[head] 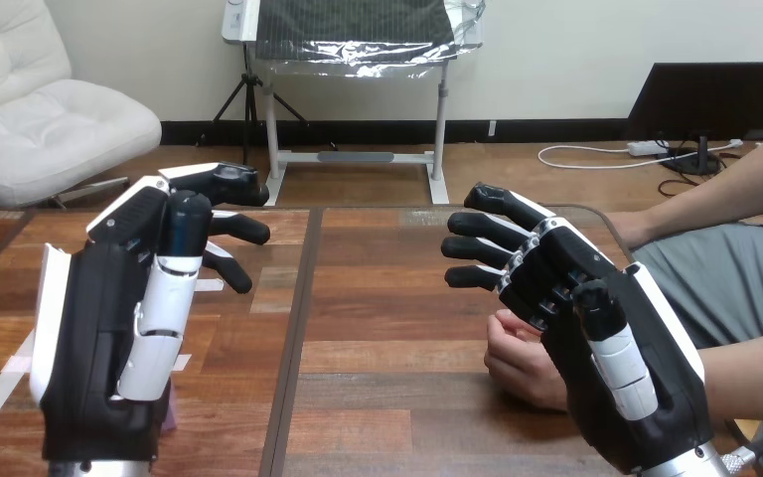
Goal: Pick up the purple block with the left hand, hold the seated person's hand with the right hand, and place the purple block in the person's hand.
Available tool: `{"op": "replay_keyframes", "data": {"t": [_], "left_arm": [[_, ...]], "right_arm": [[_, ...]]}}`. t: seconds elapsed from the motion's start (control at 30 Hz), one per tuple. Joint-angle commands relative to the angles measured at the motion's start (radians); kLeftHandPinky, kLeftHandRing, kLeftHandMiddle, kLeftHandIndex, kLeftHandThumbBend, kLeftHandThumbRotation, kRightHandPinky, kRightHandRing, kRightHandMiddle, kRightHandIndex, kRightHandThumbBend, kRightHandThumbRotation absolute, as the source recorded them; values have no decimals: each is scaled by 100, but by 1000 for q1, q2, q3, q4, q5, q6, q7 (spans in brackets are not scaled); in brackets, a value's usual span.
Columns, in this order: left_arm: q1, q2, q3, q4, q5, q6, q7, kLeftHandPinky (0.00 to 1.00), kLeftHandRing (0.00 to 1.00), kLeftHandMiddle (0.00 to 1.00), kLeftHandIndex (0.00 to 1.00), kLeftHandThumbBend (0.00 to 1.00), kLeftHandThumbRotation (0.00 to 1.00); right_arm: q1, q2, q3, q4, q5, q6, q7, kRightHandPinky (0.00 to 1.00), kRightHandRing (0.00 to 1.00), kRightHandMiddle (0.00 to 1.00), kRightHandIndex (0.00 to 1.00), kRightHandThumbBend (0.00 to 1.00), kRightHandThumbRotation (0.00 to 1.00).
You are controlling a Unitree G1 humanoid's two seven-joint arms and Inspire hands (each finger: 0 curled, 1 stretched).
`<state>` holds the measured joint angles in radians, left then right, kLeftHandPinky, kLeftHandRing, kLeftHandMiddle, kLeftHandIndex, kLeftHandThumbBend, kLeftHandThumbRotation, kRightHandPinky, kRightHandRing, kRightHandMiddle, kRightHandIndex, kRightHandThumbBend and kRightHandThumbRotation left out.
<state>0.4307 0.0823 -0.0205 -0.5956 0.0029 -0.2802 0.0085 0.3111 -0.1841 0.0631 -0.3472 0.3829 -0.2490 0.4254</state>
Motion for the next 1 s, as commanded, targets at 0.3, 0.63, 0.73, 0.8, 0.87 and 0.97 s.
{"op": "replay_keyframes", "data": {"t": [0.3, 0.63, 0.73, 0.8, 0.87, 0.97], "left_arm": [[-33, -7, 7, 10, 17, -24, -3, 32, 56, 64, 61, 47, 89], [-48, 34, 43, 42, 182, -38, 18, 41, 64, 69, 68, 51, 94], [-46, 36, 47, 45, 191, -25, 14, 45, 67, 73, 72, 50, 93], [-45, 38, 50, 44, 202, -13, 12, 46, 69, 74, 74, 51, 93], [-46, 39, 52, 48, 207, -10, 12, 48, 70, 75, 75, 52, 92], [-48, 40, 57, 57, 211, -6, 12, 50, 72, 77, 77, 53, 90]], "right_arm": [[-55, 6, -10, -37, -1, -15, 6, 73, 79, 80, 83, 88, 77], [-56, 4, -11, -39, 2, -10, 5, 73, 79, 80, 83, 88, 77], [-56, 4, -11, -41, 2, -6, 3, 73, 79, 80, 83, 88, 77], [-56, 5, -10, -42, 2, -5, 3, 73, 79, 80, 83, 88, 77], [-56, 5, -9, -42, 1, -4, 2, 73, 79, 80, 83, 88, 77], [-56, 5, -9, -43, -2, -3, 0, 72, 79, 80, 83, 89, 77]]}}
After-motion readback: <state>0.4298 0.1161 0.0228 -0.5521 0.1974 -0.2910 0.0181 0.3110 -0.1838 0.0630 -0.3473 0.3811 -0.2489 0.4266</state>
